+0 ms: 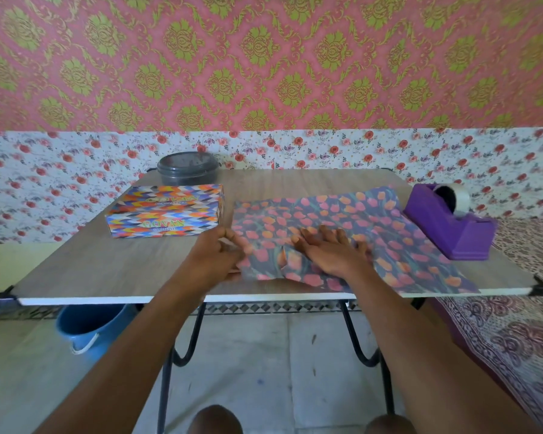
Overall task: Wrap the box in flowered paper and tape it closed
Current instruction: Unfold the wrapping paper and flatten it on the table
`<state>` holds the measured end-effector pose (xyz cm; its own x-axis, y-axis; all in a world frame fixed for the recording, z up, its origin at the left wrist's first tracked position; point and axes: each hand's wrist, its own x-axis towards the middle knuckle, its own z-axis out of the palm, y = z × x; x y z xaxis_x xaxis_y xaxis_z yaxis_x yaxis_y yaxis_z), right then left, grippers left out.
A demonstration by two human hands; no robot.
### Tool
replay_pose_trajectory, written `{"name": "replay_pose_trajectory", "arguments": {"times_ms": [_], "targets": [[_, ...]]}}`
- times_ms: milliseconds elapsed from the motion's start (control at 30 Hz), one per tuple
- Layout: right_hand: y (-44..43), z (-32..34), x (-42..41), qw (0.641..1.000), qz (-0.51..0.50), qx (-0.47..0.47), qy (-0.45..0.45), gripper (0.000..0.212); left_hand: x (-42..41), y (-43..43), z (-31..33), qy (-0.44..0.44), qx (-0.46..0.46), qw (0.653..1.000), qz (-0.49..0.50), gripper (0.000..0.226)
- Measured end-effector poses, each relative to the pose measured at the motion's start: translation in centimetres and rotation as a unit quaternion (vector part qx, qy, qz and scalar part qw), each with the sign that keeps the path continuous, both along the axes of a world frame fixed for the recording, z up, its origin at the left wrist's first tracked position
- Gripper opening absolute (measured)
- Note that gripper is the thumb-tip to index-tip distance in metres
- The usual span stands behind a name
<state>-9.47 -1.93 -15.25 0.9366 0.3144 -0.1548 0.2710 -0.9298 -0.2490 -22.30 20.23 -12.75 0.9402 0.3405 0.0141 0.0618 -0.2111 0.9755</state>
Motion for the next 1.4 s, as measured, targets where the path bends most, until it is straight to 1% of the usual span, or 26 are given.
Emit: {"name": "replay_pose_trajectory", "arguments": {"times_ms": [33,100,167,233,300,367,433,500,600,733,833,900,967,1033,1100,1200,1233,1267,1300,1367,1400], "targets": [[0.0,0.0,0.0,1.000,-0.002,0.003,-0.004,0.077,-0.3,-0.5,0.0,0.002,-0.017,1.000,-0.004,0.023],[0.2,-0.4,-0.3,0.999,-0.010,0.009,-0.033,0.076,-1.0,-1.2,-0.4,0.007,-0.018,1.000,-0.006,0.033],[0.1,-0.6,-0.6,0.998,-0.014,0.016,-0.062,0.075,-1.4,-1.4,-0.6,0.030,-0.007,0.999,-0.014,0.035],[0.0,-0.5,-0.7,0.997,-0.013,0.020,-0.074,0.077,-1.6,-0.9,-0.4,0.060,-0.004,0.998,-0.030,0.035],[0.0,-0.5,-0.8,0.996,-0.013,0.023,-0.079,0.081,-1.7,-0.2,0.1,0.078,-0.005,0.996,-0.044,0.037],[-0.1,-0.5,-0.8,0.996,-0.014,0.026,-0.082,0.080,-1.6,0.6,0.5,0.082,-0.002,0.995,-0.052,0.035],[-0.1,-0.4,-0.8,0.997,-0.010,0.027,-0.072,0.080,-1.5,1.2,1.0,0.086,0.019,0.994,-0.066,0.033],[-0.1,-0.2,-0.8,0.998,-0.003,0.020,-0.058,0.085,-1.2,1.8,1.6,0.097,0.040,0.990,-0.089,0.034],[-0.3,0.1,-0.9,0.999,0.005,0.014,-0.037,0.099,-0.7,2.4,2.1,0.116,0.046,0.986,-0.110,0.036],[-0.4,0.2,-0.7,1.000,0.019,-0.008,-0.021,0.100,-0.4,2.9,1.8,0.127,0.062,0.983,-0.114,0.040],[-0.5,0.1,-0.9,0.999,0.024,-0.013,-0.041,0.099,-0.3,3.2,1.4,0.120,0.076,0.982,-0.122,0.045],[-0.6,0.0,-1.2,0.998,0.017,0.000,-0.068,0.106,-0.5,3.2,1.2,0.116,0.103,0.980,-0.124,0.047],[-0.7,-0.1,-1.3,0.996,0.017,0.011,-0.085,0.113,-0.8,3.0,1.1,0.114,0.103,0.980,-0.124,0.048],[-0.7,0.0,-1.6,0.995,0.027,0.012,-0.090,0.109,-1.1,2.8,0.9,0.113,0.098,0.981,-0.124,0.052],[-0.7,0.1,-1.6,0.996,0.039,0.010,-0.079,0.100,-1.4,2.9,0.6,0.108,0.094,0.982,-0.127,0.059],[-0.7,0.4,-1.4,0.998,0.046,0.005,-0.050,0.071,-1.2,2.9,0.7,0.092,0.124,0.976,-0.153,0.084],[-0.8,0.5,-1.1,0.998,0.043,0.010,-0.037,0.066,-0.9,2.7,1.0,0.099,0.131,0.974,-0.153,0.088],[-0.8,0.7,-0.8,0.999,0.040,0.018,-0.020,0.066,-0.7,2.4,1.4,0.110,0.139,0.973,-0.147,0.088],[-0.9,0.8,-0.6,0.999,0.040,0.024,-0.006,0.072,-0.4,2.1,1.8,0.120,0.145,0.972,-0.139,0.086],[-1.0,1.0,0.1,0.998,0.041,0.035,0.008,0.087,0.5,1.7,2.6,0.126,0.140,0.974,-0.123,0.076],[-1.1,1.1,0.5,0.999,0.038,0.033,0.017,0.087,1.1,1.5,3.2,0.126,0.134,0.976,-0.116,0.069]]}}
